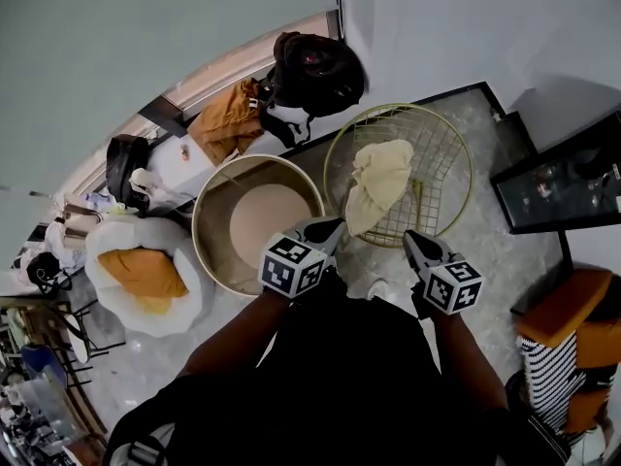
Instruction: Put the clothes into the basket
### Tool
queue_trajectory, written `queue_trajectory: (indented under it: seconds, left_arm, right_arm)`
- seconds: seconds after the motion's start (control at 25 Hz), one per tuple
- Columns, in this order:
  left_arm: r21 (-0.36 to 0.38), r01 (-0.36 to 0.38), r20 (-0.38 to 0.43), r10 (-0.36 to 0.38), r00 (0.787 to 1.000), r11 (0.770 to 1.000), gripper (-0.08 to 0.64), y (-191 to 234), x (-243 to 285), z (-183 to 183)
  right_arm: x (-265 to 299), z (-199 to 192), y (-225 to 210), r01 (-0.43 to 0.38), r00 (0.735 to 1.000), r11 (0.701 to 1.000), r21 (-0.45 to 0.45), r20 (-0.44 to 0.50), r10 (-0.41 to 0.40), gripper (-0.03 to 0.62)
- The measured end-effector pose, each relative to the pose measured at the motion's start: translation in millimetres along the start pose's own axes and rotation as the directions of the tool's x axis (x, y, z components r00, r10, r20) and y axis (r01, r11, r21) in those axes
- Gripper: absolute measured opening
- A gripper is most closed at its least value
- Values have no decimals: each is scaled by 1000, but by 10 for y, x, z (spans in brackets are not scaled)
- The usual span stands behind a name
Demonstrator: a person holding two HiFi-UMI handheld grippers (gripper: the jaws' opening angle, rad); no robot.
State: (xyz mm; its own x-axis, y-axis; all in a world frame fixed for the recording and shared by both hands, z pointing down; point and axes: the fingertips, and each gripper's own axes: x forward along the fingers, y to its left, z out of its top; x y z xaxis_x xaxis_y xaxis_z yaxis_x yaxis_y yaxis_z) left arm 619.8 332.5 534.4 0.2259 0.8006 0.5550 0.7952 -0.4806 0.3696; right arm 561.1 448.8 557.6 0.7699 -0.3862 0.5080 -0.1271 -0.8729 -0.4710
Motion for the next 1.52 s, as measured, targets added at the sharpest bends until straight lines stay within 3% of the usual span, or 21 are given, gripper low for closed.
queue_trajectory:
  seconds: [0.36,0.6,1.0,1.2,1.36,1.52]
  left_arm:
    - [25,52,-72,-50,996,998,0,737,144,80]
    - [11,62,-101,-61,993,998,0,878,352,78]
    - [15,10,-195,-7,981,1000,0,838,1045,6]
    - [-2,-41,-271,39,962,999,0,931,1493,-147]
    - [-13,-51,-319,45,947,999,0,886,1908,-296]
    - [-19,-42,-345,32,938,999,0,837,2200,-360]
  right_arm:
    - [450,65,-393,180,984,983,45,-1,-181,17]
    - [555,-153,-784,253,966,967,34,-71,-250,17]
    - [1057,-413,-1770,238,954,971,-16,-186,-237,18]
    - [1511,-807,-2387,225,930,974,4,-300,-214,18]
    - [1918,-1196,-2836,210,895,978,-12,-401,-197,122]
    - [2350,-1444,-3176,208,868,978,-18,-458,-193,154]
